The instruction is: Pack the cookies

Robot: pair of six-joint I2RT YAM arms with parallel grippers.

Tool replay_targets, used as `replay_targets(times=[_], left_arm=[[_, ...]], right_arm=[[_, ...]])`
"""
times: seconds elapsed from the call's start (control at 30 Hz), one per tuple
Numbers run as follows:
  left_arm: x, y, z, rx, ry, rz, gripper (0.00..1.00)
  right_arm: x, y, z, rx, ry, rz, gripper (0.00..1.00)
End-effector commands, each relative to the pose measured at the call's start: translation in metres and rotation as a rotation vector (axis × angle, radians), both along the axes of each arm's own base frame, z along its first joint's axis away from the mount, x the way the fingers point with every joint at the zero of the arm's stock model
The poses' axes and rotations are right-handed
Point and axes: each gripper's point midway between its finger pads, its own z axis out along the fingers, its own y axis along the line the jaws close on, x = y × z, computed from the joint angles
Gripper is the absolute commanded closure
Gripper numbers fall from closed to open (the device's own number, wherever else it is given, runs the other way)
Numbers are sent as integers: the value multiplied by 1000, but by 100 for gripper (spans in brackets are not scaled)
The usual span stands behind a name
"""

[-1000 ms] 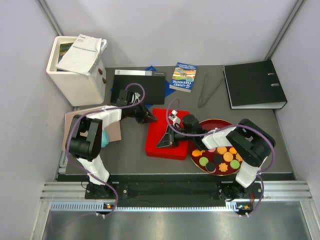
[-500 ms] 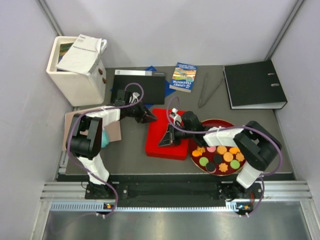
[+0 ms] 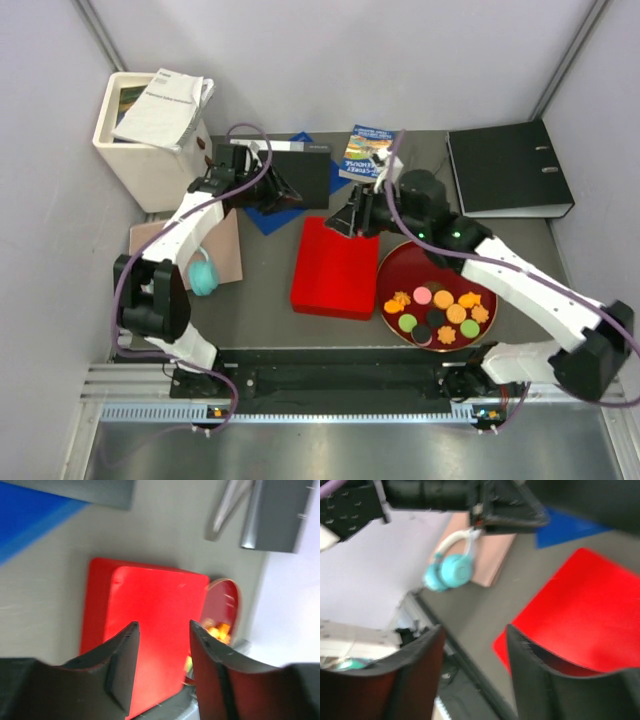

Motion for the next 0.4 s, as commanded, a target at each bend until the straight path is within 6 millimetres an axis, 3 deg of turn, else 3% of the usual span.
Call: replay_targets(times=[0.0,0.17,0.37], left_arm=[[-22,29,-6,260,-35,20,48],[-49,46,-17,351,-43,35,46],[-65,53,-22,393,-68,-4,48]], right_arm=[[9,-66,-3,-246,-128,-185,39],[0,-113,-20,-386,-170,-282,33],[-6,-136,-20,-424,-201,-333,31]])
